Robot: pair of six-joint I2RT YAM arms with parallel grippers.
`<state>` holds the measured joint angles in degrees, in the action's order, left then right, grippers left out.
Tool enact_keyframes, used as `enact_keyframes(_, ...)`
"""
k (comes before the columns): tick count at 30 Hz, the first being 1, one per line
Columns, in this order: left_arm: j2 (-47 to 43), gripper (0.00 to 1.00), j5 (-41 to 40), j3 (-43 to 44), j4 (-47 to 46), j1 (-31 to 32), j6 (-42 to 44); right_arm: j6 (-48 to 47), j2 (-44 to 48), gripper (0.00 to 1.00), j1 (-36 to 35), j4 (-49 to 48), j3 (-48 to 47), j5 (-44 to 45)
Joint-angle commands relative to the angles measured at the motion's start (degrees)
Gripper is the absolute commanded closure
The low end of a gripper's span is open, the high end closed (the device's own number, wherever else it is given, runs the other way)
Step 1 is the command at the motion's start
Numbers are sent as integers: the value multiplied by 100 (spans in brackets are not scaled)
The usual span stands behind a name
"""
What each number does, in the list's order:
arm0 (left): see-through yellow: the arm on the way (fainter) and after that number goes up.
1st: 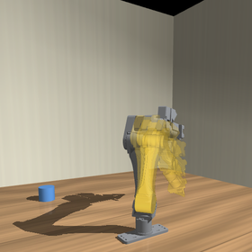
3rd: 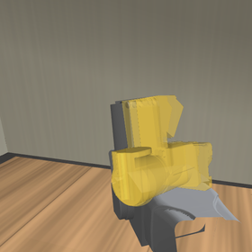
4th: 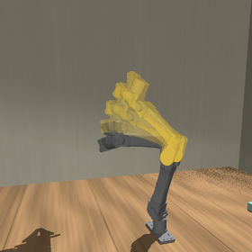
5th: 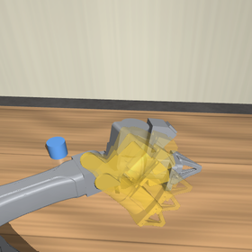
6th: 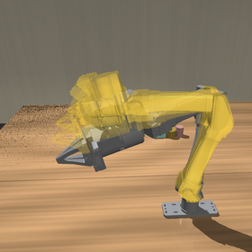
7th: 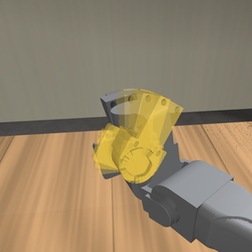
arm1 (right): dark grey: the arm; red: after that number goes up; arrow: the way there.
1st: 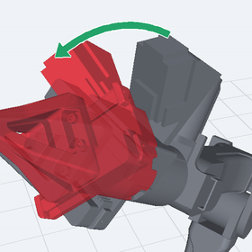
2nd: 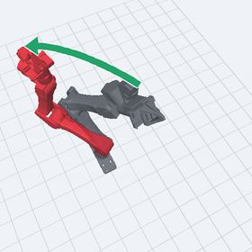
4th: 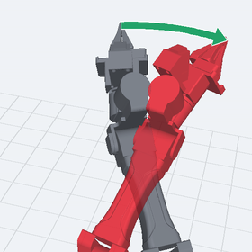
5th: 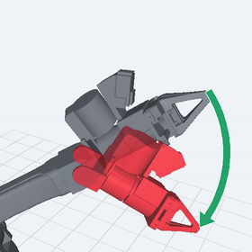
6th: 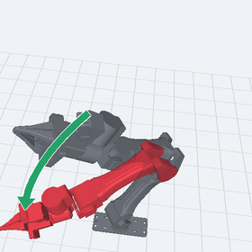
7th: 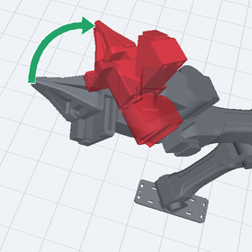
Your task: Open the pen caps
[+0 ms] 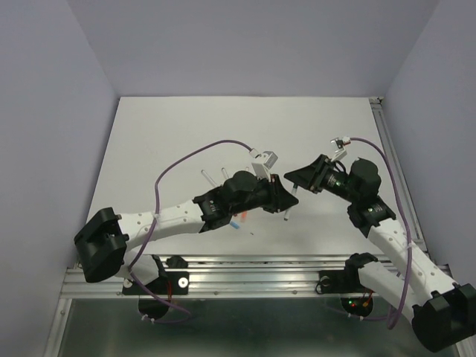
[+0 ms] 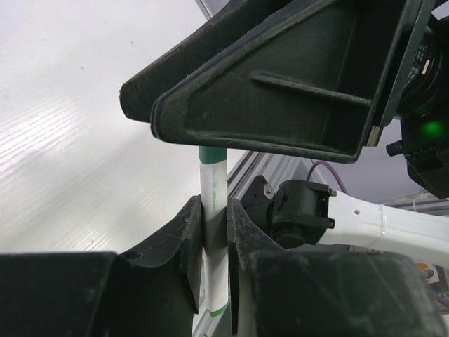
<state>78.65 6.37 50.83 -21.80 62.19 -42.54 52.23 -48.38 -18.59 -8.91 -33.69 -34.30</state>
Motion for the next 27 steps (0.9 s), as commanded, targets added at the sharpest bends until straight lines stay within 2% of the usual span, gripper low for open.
enact_keyframes(1,1,100,-31,261,-184,3,-26,-81,-5,62,-118,-76,126,-112)
enact_keyframes(8,27,100,-31,270,-201,12,-43,-160,48,73,-171,-6,117,-6)
enact_keyframes(11,71,100,-4,287,-193,12,-43,-239,83,82,-171,82,82,152)
enact_keyframes(13,71,100,48,261,-202,12,-87,-301,101,91,-180,82,91,248)
enact_keyframes(14,63,100,101,217,-236,3,-105,-318,118,99,-180,73,91,362)
enact_keyframes(18,-16,100,320,-89,-552,12,-324,-449,188,99,-171,47,126,1047)
enact_keyframes(21,-131,100,574,-484,-947,73,-597,-677,241,99,-180,3,126,2144)
enact_keyframes(25,-324,100,638,-942,-1344,407,-790,-1029,-3,99,-180,-269,-5,3392)
enact_keyframes(27,-385,100,602,-1092,-1397,643,-808,-1118,-197,99,-180,-339,-172,3588)
